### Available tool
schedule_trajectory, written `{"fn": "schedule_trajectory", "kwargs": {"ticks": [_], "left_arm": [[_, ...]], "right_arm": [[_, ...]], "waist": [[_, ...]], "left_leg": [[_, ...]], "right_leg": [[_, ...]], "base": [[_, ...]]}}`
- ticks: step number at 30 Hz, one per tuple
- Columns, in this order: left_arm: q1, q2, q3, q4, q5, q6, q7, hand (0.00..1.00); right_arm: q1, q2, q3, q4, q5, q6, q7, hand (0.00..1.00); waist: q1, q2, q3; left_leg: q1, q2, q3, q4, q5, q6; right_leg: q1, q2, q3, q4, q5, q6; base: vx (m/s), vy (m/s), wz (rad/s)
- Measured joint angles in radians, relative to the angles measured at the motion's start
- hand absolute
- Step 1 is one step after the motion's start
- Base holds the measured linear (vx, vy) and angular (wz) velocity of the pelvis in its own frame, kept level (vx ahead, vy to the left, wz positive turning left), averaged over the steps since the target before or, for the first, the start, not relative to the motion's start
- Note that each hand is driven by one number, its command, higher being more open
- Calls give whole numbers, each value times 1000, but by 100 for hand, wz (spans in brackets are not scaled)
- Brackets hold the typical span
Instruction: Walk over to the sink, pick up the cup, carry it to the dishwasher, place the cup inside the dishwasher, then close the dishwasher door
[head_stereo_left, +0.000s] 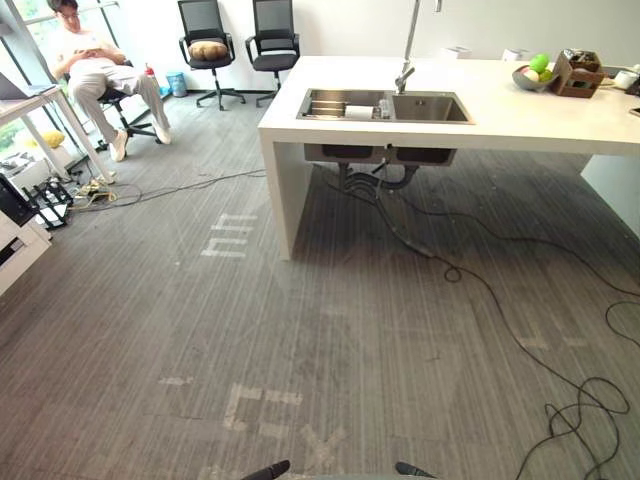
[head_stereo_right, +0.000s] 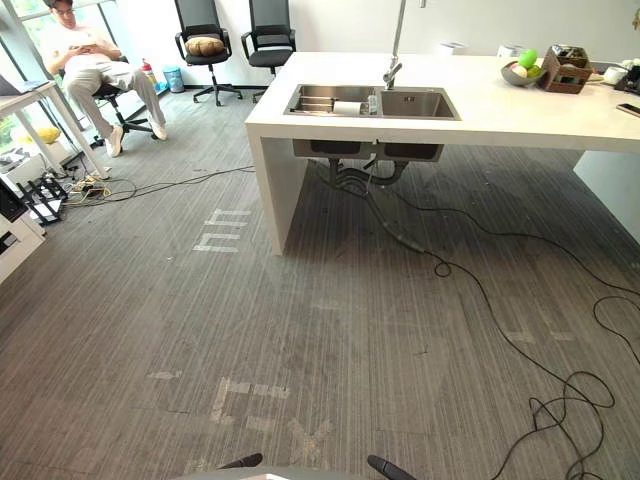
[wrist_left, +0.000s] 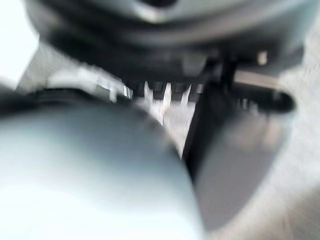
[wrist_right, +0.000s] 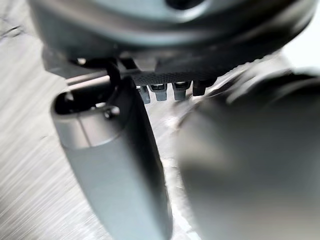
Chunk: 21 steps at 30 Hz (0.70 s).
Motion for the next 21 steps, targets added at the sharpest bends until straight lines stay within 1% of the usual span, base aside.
{"fn": "schedule_trajectory", "kwargs": {"ticks": [1, 3, 5, 8, 10, 11, 12, 14, 15, 17, 18, 21], "left_arm": [[2, -2, -6, -1, 2, -32, 14, 100], [8, -4, -18, -6, 2, -75, 37, 100], [12, -6, -19, -10, 2, -101, 49, 100], [16, -5, -18, -14, 1, -137, 54, 100], [21, -4, -16, -16, 1, -169, 58, 100], [24, -5, -16, -16, 1, -194, 66, 100], [28, -5, -16, -17, 1, -217, 80, 100], [31, -6, -14, -21, -1, -246, 109, 100], [32, -7, -13, -22, -2, -262, 127, 100], [33, -9, -10, -24, -20, -279, 158, 100], [36, -17, 3, -27, -48, -282, 183, 100], [44, -31, 34, -28, -103, -284, 217, 100]], "right_arm": [[-3, 4, 21, -4, -53, -41, -22, 100], [-11, 13, 30, -14, -121, -91, -32, 100], [-11, 19, 33, -22, -151, -111, -29, 100], [-5, 28, 37, -27, -184, -130, -8, 100], [2, 35, 35, -28, -196, -164, 13, 100], [12, 37, 24, -34, -216, -196, 31, 100], [24, 39, 16, -41, -236, -225, 45, 100], [43, 47, 16, -42, -250, -257, 75, 100], [53, 48, 16, -42, -248, -264, 94, 100], [67, 49, 15, -42, -238, -268, 118, 100], [79, 49, 13, -41, -223, -268, 140, 100], [92, 51, 8, -41, -213, -269, 187, 100]], "waist": [[2, -1, 0], [2, -2, 1], [2, -4, 3], [2, -15, 9], [2, -21, 13], [2, -25, 15], [1, -28, 18], [1, -36, 24], [1, -41, 28], [1, -42, 32], [1, -45, 34], [1, -50, 39]], "left_leg": [[1, 2, 4, -3, 0, 0], [1, 3, 8, -4, 0, -1], [1, 3, 8, -5, 0, -1], [2, 3, 9, -6, 0, 0], [3, 3, 10, -8, 1, 1], [6, 2, 13, -11, 1, 1], [12, 2, 14, -14, 1, 1], [21, 2, 14, -19, 1, 1], [21, 2, 15, -19, 1, 1], [21, 2, 15, -19, 1, 1], [22, 2, 15, -19, 1, 1], [23, 2, 14, -19, 1, 1]], "right_leg": [[1, 3, 3, -6, 3, 0], [1, 4, 6, -12, 7, 0], [2, 4, 6, -13, 7, 0], [4, 5, 7, -21, 10, 0], [4, 5, 8, -23, 11, 0], [6, 5, 10, -25, 11, 0], [10, 6, 12, -28, 11, 0], [18, 6, 12, -32, 11, 1], [19, 6, 12, -34, 11, 1], [20, 6, 12, -34, 11, 1], [20, 6, 12, -34, 11, 1], [22, 6, 12, -34, 11, 1]], "base": [[-18, -18, -6], [-21, -24, -6], [0, 0, 0], [0, 0, 0], [1, -6, -2], [11, -12, -4], [12, -10, -4], [0, 0, 0], [0, 0, 0], [0, 0, 0], [0, 0, 0], [0, 0, 0]]}}
